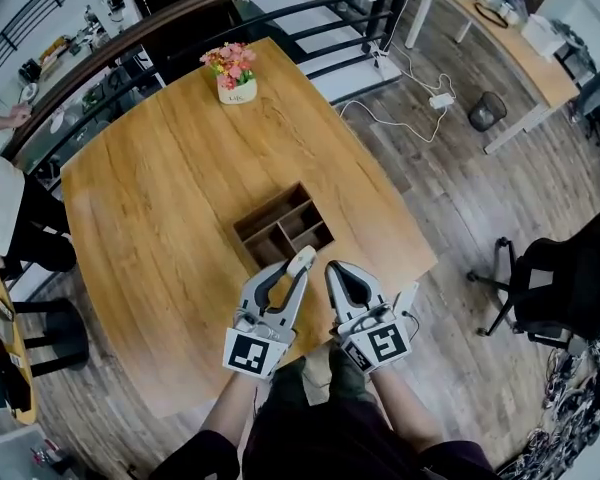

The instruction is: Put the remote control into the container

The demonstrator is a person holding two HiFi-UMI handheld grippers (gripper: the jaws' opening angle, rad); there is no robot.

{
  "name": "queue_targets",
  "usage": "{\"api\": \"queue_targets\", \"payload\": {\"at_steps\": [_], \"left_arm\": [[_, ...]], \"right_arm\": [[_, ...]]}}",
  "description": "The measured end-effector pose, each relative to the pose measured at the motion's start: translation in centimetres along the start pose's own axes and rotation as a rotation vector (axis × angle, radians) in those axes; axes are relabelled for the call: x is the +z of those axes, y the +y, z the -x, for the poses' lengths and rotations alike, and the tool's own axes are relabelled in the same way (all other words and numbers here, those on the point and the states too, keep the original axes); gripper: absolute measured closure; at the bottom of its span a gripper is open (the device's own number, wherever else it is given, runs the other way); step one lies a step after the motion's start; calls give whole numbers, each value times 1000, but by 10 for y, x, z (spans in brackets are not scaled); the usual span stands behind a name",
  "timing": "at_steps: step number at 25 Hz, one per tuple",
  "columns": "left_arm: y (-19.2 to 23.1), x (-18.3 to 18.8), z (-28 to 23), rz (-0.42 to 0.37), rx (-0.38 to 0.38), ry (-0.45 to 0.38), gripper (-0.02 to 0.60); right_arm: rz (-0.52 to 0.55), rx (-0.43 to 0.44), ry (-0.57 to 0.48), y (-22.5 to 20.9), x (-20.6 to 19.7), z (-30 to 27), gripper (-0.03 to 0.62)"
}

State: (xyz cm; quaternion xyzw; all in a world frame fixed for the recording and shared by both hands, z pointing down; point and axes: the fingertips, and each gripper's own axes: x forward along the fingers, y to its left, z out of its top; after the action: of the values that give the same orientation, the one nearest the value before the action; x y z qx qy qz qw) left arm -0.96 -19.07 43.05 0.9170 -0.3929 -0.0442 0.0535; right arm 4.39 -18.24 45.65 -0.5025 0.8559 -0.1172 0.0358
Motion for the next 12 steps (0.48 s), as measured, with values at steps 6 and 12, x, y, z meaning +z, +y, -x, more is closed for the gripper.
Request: {"api": "queue_targets", "payload": {"at_steps": [6,12], "left_arm": [[15,-24,-26,41,23,26,483],[21,-40,-37,35,11,34,483]], "right_arm": [[-31,20,48,-25,-23,-20,574],[-60,17,61,-35,-31,-32,576]]}}
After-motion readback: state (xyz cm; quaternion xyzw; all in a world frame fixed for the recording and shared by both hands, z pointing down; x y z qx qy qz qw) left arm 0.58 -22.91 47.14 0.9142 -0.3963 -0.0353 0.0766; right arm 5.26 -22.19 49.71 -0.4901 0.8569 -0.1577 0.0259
